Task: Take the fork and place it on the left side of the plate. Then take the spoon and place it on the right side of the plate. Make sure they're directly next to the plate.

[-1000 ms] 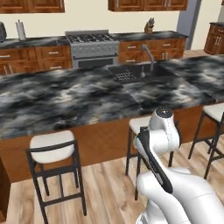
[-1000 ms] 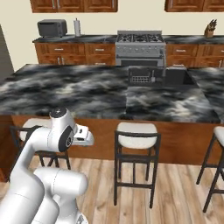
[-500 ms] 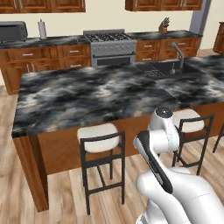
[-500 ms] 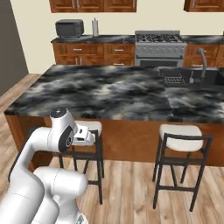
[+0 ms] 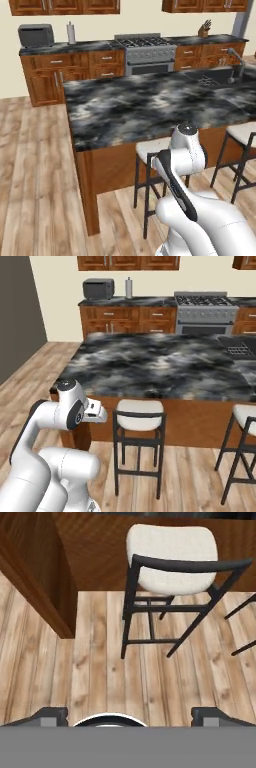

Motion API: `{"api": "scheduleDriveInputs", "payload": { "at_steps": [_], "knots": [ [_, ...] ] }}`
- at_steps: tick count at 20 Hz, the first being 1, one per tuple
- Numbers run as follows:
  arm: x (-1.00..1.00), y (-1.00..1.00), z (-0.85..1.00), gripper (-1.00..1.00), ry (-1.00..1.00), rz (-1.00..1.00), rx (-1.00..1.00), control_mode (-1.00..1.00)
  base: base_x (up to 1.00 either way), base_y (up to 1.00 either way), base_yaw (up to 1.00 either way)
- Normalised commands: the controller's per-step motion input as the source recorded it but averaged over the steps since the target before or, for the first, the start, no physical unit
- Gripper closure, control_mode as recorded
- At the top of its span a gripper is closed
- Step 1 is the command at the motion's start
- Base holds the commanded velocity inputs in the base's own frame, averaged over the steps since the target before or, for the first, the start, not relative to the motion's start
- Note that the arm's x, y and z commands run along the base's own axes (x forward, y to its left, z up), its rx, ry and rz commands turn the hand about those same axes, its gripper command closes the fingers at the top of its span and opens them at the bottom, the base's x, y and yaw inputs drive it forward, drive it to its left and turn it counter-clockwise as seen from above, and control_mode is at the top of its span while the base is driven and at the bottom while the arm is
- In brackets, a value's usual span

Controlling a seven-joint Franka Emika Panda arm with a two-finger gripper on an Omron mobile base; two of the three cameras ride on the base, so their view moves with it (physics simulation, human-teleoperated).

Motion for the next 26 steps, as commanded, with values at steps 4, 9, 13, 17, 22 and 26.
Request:
{"api": "scheduleDriveInputs", "payload": {
  "at_steps": [4, 9, 13, 17, 22, 26],
  "knots": [
    [0.00, 0.00, 0.00, -1.00, 0.00, 0.00, 0.00, 1.00, 0.30, 1.00, 0.00],
    [0.00, 0.00, 0.00, -1.00, 0.00, 0.00, 0.00, 1.00, 0.31, 1.00, 0.00],
    [0.00, 0.00, 0.00, -1.00, 0.00, 0.00, 0.00, 1.00, 0.11, 1.00, 0.00],
    [0.00, 0.00, 0.00, -1.00, 0.00, 0.00, 0.00, 1.00, 0.08, 1.00, 0.00],
    [0.00, 0.00, 0.00, -1.00, 0.00, 0.00, 0.00, 1.00, 0.30, 1.00, 0.00],
    [0.00, 0.00, 0.00, -1.00, 0.00, 0.00, 0.00, 1.00, 0.96, 1.00, 0.00]
  ]
}}
